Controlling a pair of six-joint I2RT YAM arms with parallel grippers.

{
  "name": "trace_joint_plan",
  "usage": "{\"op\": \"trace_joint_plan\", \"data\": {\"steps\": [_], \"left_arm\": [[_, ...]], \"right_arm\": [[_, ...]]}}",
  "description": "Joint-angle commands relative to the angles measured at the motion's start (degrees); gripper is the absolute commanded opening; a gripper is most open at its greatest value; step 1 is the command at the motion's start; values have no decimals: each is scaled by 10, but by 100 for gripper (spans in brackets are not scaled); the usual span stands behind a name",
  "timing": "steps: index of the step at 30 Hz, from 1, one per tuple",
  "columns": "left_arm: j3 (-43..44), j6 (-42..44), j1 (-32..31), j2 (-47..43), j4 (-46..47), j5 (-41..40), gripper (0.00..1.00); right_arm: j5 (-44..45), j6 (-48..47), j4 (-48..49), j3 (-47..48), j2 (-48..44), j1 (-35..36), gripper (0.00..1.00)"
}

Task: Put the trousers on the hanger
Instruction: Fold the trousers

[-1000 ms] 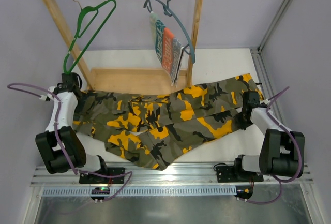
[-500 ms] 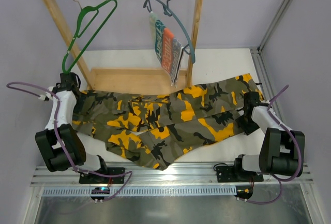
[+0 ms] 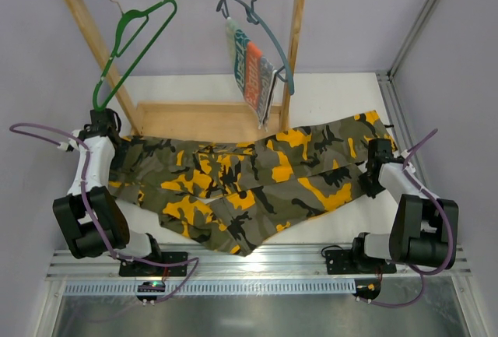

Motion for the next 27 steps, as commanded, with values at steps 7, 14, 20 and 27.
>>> {"op": "trace_joint_plan", "data": {"steps": [7,14,20,27], "left_arm": [[14,1,8,11,-5,4,86],[10,1,8,11,1,1,85],[36,7,8,21,-16,-2,85],[42,20,8,22,-21,-35,85]], "right_arm": [[94,37,-67,3,-6,-4,4],[198,75,-203,81,-108,-5,4],[261,139,-269,90,-148,-21,4],[293,184,-299,63,-162,-74,4]]}}
